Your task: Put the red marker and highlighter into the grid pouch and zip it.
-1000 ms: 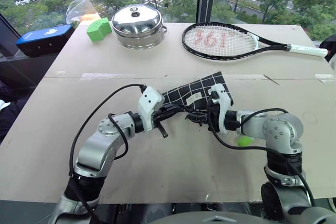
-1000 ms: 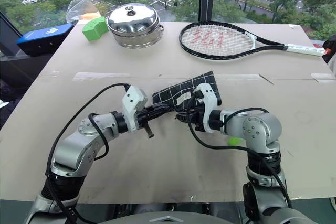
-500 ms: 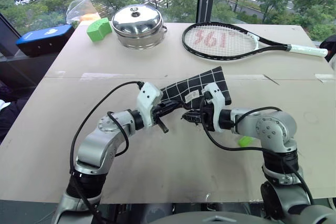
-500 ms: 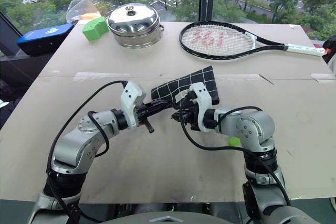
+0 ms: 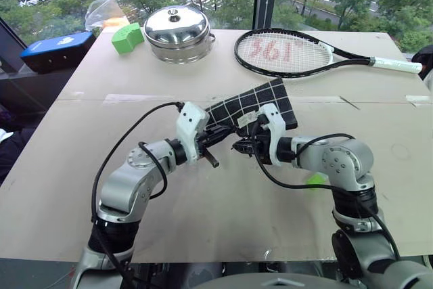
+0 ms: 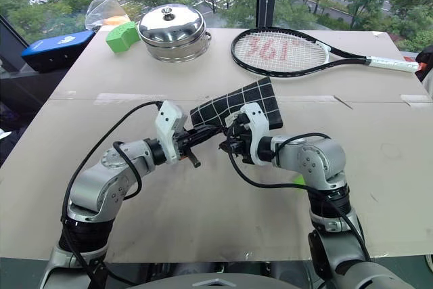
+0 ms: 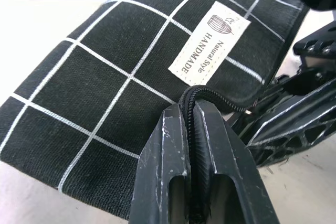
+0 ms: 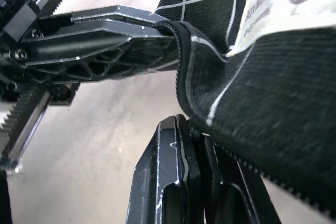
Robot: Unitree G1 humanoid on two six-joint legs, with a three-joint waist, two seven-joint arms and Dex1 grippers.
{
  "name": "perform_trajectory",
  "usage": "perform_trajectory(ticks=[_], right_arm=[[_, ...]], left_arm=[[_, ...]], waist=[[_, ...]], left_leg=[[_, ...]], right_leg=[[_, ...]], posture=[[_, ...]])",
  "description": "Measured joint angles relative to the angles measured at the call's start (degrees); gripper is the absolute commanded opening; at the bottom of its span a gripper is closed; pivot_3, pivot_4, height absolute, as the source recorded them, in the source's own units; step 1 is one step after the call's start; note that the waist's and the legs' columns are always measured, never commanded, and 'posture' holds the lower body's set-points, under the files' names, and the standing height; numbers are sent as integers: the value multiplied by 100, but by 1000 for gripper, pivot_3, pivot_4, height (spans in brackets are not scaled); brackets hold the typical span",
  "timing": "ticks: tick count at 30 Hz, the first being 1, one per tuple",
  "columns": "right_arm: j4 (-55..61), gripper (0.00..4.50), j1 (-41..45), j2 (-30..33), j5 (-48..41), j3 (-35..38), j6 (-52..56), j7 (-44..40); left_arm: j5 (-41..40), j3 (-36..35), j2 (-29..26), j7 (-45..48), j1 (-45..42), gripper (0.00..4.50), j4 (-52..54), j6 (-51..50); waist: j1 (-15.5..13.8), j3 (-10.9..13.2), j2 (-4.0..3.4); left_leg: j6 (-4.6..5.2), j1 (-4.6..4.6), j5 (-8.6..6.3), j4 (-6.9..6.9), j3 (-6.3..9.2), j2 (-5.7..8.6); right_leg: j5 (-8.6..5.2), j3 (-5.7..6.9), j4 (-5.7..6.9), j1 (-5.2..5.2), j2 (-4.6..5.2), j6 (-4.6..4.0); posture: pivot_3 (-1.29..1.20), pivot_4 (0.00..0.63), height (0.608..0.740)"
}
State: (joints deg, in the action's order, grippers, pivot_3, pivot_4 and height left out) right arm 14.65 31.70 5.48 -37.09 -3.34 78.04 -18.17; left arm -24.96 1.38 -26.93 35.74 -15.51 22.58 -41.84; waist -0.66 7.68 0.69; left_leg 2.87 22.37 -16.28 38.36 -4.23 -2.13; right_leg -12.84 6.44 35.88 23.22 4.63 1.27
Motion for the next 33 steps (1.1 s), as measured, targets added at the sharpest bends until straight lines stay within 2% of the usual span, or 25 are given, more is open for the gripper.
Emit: perform_trajectory(ticks=[7, 13, 19, 25, 29, 33], right_arm=[[-18, 85, 110, -83, -27, 204, 62, -11], [-148, 85, 254, -564, -322, 845, 378, 26], [-228, 85, 368, -963, -555, 1676, 727, 264], [-223, 85, 369, -1132, -654, 2046, 1005, 374], [-74, 85, 270, -799, -610, 1883, 968, 357], [242, 85, -24, 191, -100, 805, 235, 214]], left_arm=[[40, 39, -7, -9, -3, 0, 0, 36], [284, 152, -91, 6, -3, 0, 0, 305], [688, 382, -295, 170, 51, 0, 0, 1005], [802, 433, -264, 197, 112, 0, -2, 1234], [624, 374, -157, 238, 106, 0, -16, 1040], [281, 366, -85, 295, 64, 0, -11, 639]], waist=[[0, 0, 0], [1, 0, -1], [1, 1, -2], [1, 1, -3], [0, 1, -3], [12, 2, -3]], left_leg=[[0, 0, 0, 0, 0, 0], [-2, 1, 1, 0, 1, -1], [-2, 1, 1, -1, -1, 0], [-1, 1, 1, -2, 0, -1], [-1, 2, 0, -2, 0, 1], [-1, 2, 0, -2, -1, 2]], right_leg=[[0, 0, 0, 0, 0, 0], [0, 2, 0, 0, 0, -1], [0, 0, 0, 0, 1, -1], [0, 1, -1, 1, 1, -1], [0, 1, -1, 1, 2, 0], [0, -2, -3, 1, 1, 0]], posture=[[0, 150, 740], [0, 150, 740], [0, 150, 740], [0, 150, 740], [0, 150, 740], [0, 150, 740]])
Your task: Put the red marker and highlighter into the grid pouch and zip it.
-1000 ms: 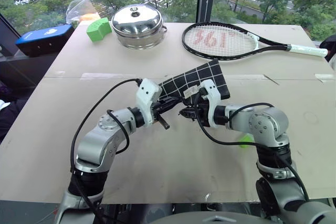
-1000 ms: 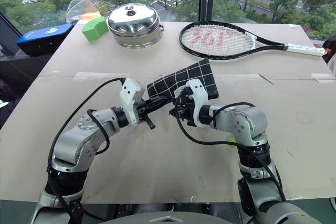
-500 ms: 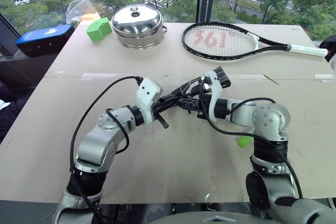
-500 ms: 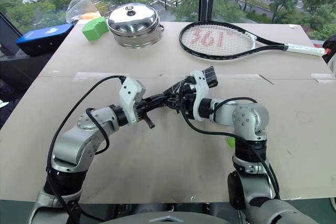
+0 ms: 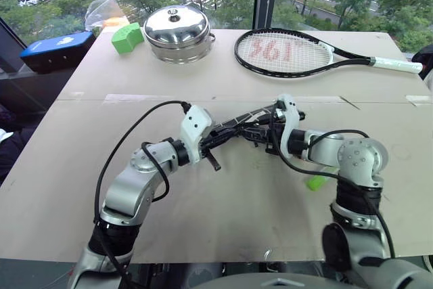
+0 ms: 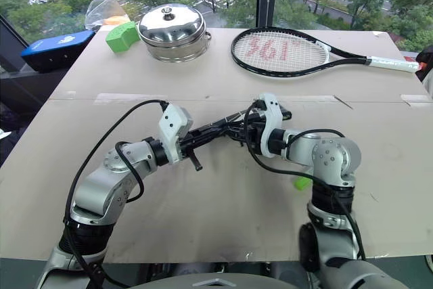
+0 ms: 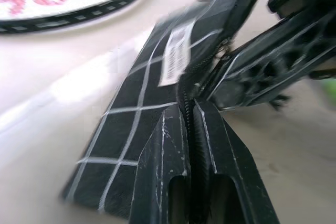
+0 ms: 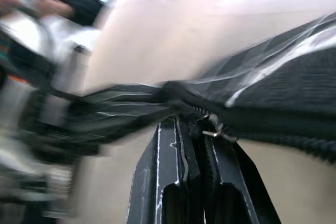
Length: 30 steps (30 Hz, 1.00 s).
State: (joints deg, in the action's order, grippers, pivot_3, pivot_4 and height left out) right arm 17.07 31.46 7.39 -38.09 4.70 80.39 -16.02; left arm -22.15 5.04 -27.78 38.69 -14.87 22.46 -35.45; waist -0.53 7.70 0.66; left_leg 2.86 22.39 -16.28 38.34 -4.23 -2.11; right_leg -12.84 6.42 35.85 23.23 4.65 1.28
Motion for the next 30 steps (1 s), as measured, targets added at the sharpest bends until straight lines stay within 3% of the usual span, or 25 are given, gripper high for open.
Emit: perform_trajectory(ticks=[4, 9, 18, 30], right_arm=[[182, 85, -54, 649, 548, -943, -931, -264], [384, 85, -45, 1300, 1000, -1571, -1595, -579], [731, 85, 322, 2095, 1834, -2296, -1805, -555], [647, 85, 804, 1632, 2579, -2680, -1576, -243]], left_arm=[[-290, -15, 53, -34, -111, 0, 98, -403], [-444, -70, 58, -127, -234, 0, 158, -622], [-896, -304, 489, -742, -690, 0, 160, -1395], [-910, -283, 693, -1277, -839, 0, 186, -1643]], waist=[[50, 0, 1], [55, 0, 3], [13, -1, 11], [-23, -2, 12]], left_leg=[[0, -3, 0, -1, 2, -2], [-1, -2, 1, 0, 1, -2], [-2, -1, 2, 3, 2, -1], [-15, -1, 9, 3, 3, -2]], right_leg=[[-1, -1, 2, 0, -4, 1], [0, -1, 1, 0, -2, 1], [0, -1, 1, -1, 0, 1], [0, 1, 1, -1, -1, 1]], posture=[[0, 150, 740], [0, 150, 740], [0, 150, 740], [0, 150, 740]])
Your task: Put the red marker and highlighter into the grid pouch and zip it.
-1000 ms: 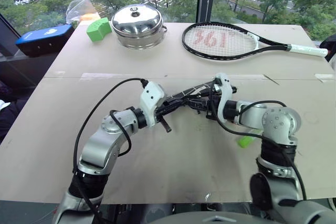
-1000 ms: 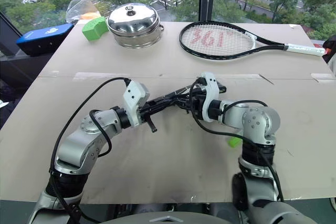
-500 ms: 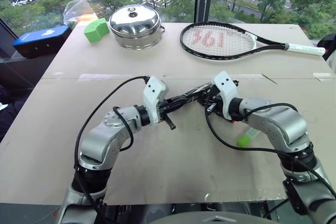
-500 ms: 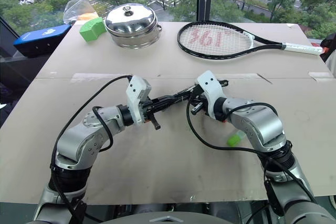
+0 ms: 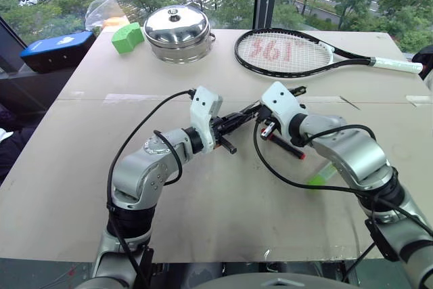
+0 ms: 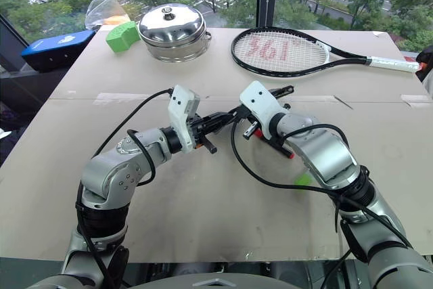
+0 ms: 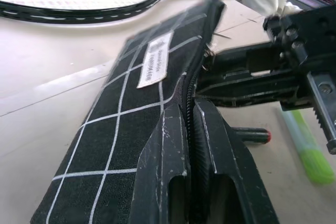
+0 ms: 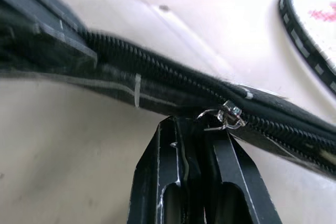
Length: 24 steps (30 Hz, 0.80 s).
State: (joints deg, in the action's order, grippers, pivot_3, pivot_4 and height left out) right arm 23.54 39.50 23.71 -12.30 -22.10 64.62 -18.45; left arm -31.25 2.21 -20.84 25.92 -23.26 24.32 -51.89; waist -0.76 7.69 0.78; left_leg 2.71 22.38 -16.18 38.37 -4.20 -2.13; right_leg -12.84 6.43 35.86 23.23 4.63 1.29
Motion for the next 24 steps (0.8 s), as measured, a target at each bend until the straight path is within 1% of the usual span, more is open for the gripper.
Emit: perform_trajectory(ticks=[4, 6, 8, 12, 17, 20, 24], right_arm=[[44, 85, 23, -24, -74, 3, 220, -199], [185, 85, 26, 58, -229, 3, 385, -422], [317, 85, 26, -76, -482, 159, 613, -594], [379, 85, 25, -149, -846, 432, 913, -834], [344, 85, 26, -74, -1015, 531, 977, -1018], [181, 85, 43, -29, -1002, 348, 859, -1132], [-96, 85, 45, -85, -899, 129, 541, -1171]], left_arm=[[455, 389, -376, 127, 1, 0, 3, 415], [767, 611, -612, 254, 4, 0, 2, 735], [1093, 807, -707, 336, 16, 0, -9, 1114], [1473, 1014, -729, 449, 110, 0, -43, 1617], [1669, 1110, -677, 558, 135, 0, -134, 1876], [1641, 1106, -422, 561, 176, 0, -186, 1846], [1603, 1009, -329, 616, 255, 0, -247, 1815]], waist=[[6, 0, -1], [5, 1, -2], [7, 1, -2], [0, 1, -2], [4, 1, -2], [6, 1, -2], [9, 1, -2]], left_leg=[[0, 0, 0, -1, 0, 0], [0, 0, 0, -2, 1, 0], [0, 0, 0, -2, 1, -1], [1, 1, -1, -1, 1, -1], [3, 1, -1, -1, 2, 0], [3, 1, -1, -1, 4, 0], [3, 1, -1, -1, 3, -1]], right_leg=[[0, 1, 0, 0, -1, 0], [0, 4, -1, 0, -1, -1], [0, 3, -2, 0, -1, -1], [0, 3, -2, 0, 1, -2], [0, 4, -1, 0, 1, -2], [0, 4, -1, 0, 1, -1], [0, 5, 0, 0, 0, -1]], posture=[[0, 150, 740], [0, 150, 740], [0, 150, 740], [0, 150, 740], [0, 150, 740], [0, 150, 740], [0, 150, 740]])
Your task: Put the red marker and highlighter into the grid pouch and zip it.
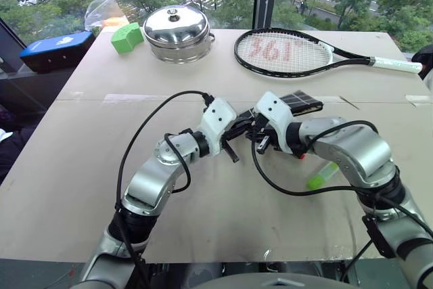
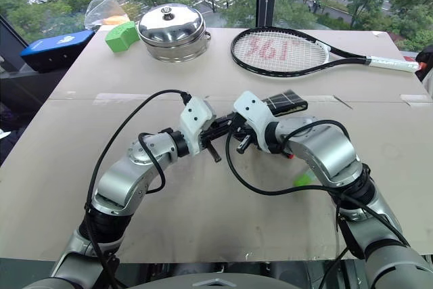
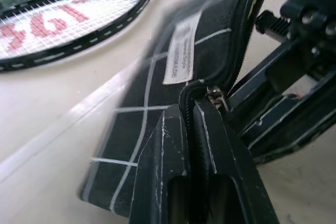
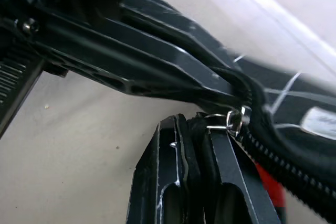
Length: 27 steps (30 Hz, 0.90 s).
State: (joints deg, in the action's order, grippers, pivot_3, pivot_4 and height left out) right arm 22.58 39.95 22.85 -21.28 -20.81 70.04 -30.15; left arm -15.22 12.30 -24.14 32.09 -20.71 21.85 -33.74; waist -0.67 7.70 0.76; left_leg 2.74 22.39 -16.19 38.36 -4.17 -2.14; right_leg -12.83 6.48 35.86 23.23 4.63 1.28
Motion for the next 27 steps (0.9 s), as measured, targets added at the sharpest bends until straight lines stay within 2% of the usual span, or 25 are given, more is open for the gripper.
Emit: perform_trajectory(ticks=[3, 4, 6, 10, 14, 16, 18, 21, 22, 27], right_arm=[[-33, 85, -11, 148, 64, -128, -282, -153], [-33, 521, -42, 202, 63, -116, -354, -224], [-27, 915, -178, 201, 12, -6, -437, -290], [174, 2800, -567, 227, -227, 290, -532, -376], [855, 2800, -936, 367, -915, 1303, -261, -553], [1178, 2194, -1120, 321, -1473, 2151, 133, -524], [1258, 1635, -1155, 144, -1711, 2659, 380, -367], [1361, 201, -1137, -97, -2004, 3512, 791, 102], [1361, 89, -1127, -159, -2023, 3622, 864, 233], [1056, 89, -960, -325, -1765, 3642, 980, 998]], left_arm=[[-63, -79, 12, 64, 46, 0, 0, 0], [-81, -109, 28, 107, 63, 0, -1, 1], [-156, -133, 67, 162, 65, 0, -4, 2], [-362, -287, 172, 277, 92, 0, -4, 21], [-469, -422, 52, 398, 234, 0, -12, 43], [-477, -527, -51, 450, 285, 0, -32, 52], [-478, -545, -71, 484, 285, 0, -33, 66], [-501, -549, -122, 546, 296, 0, -33, 75], [-508, -551, -125, 550, 296, 0, -33, 75], [-527, -550, -132, 571, 297, 0, -33, 74]], waist=[[-17, 0, 0], [-17, 0, 1], [-16, -2, 3], [-6, -1, 3], [-15, -2, 3], [-16, -2, 3], [-14, -2, 3], [-15, -2, 3], [-13, -2, 3], [-8, -2, 2]], left_leg=[[0, 1, 0, 1, 2, 0], [0, 3, 0, 1, 3, 0], [0, 3, 0, 2, 3, 1], [0, 3, 0, 2, 4, 0], [0, 3, 0, 2, 9, -2], [5, 3, -3, 2, 9, -2], [17, 2, -11, 2, 8, -2], [17, 2, -10, 2, 8, -1], [17, 1, -10, 2, 8, -1], [1, 0, -1, 0, 5, 0]], right_leg=[[0, 3, -1, 0, 1, 0], [0, 5, -3, 0, 2, 0], [0, 4, -3, -1, 2, 0], [0, 4, -1, -1, 2, 0], [0, 7, -1, -1, 2, 0], [0, 7, -1, -2, 2, 0], [0, 5, -1, -2, 2, -1], [0, 0, 0, -2, 3, -1], [0, -2, 0, -2, 2, -1], [0, -7, 1, -2, 0, -1]], posture=[[0, 150, 740], [0, 150, 740], [0, 150, 740], [0, 150, 740], [0, 150, 740], [0, 150, 740], [0, 150, 740], [0, 150, 740], [0, 150, 740], [0, 150, 740]])
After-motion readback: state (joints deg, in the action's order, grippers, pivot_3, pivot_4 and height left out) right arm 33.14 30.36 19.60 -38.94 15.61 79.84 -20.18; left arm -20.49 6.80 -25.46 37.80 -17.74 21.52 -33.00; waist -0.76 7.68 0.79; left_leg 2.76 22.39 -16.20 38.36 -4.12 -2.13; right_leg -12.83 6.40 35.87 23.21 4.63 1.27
